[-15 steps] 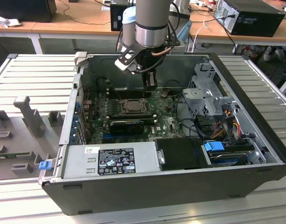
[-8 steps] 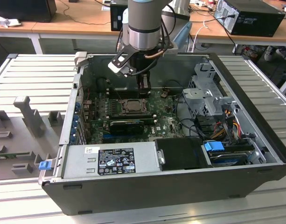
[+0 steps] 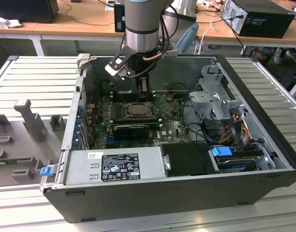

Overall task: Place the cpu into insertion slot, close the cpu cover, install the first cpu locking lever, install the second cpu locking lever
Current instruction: 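Close the cpu cover, then install the first cpu locking lever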

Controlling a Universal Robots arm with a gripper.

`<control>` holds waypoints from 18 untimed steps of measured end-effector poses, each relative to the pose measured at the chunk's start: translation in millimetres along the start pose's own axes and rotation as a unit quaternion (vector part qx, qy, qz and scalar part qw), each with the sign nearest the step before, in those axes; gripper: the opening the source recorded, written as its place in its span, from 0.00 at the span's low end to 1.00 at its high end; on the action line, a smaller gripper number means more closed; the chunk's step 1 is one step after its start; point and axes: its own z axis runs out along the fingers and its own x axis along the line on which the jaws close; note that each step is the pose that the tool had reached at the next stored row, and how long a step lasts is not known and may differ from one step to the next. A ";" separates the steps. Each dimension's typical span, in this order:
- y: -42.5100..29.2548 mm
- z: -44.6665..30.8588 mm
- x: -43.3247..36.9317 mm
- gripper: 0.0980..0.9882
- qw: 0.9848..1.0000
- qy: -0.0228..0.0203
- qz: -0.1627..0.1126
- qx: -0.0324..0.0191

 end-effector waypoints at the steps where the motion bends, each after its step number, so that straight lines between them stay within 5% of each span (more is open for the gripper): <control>1: -1.3 -0.1 0.0 0.01 1.000 0.000 0.000 0.000; 13: -8.3 -4.6 0.2 0.01 1.000 0.000 0.000 0.000; 18: -7.1 -31.6 0.2 0.01 1.000 0.000 0.000 0.000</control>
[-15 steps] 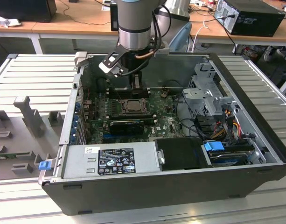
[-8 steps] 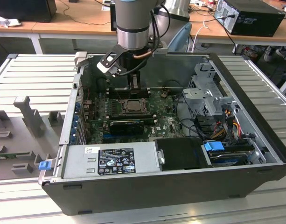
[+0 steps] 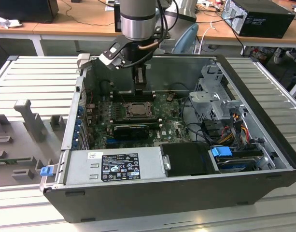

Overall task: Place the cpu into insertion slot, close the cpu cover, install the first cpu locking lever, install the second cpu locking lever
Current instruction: 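Install the first cpu locking lever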

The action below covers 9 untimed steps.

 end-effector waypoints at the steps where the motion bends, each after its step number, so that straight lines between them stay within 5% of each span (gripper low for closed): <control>1: 0.1 -2.7 0.0 0.01 1.000 0.000 0.000 0.000; 5: 0.5 -9.3 0.0 0.01 1.000 0.001 -0.011 0.000; 9: 0.4 -9.4 0.0 0.01 0.998 0.003 -0.062 0.000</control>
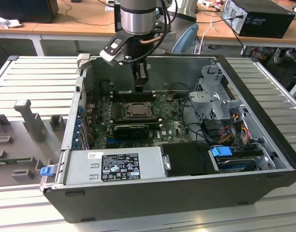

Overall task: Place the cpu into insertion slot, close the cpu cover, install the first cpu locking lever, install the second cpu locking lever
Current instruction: 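Install the first cpu locking lever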

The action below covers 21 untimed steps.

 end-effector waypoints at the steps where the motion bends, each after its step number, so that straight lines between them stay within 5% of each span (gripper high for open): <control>1: 0.0 0.0 0.0 0.01 1.000 0.000 -0.008 0.000; 21: 0.0 0.0 0.0 0.01 0.998 0.003 -0.066 0.000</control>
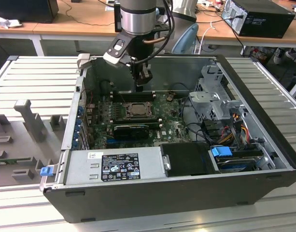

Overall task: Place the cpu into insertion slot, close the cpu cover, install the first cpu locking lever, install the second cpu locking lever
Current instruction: 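Install the first cpu locking lever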

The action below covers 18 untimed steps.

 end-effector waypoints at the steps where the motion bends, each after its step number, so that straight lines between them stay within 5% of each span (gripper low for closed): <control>1: 0.0 0.0 0.0 0.01 1.000 0.000 -0.002 0.000; 18: 0.0 0.0 0.0 0.01 0.999 0.002 -0.043 0.000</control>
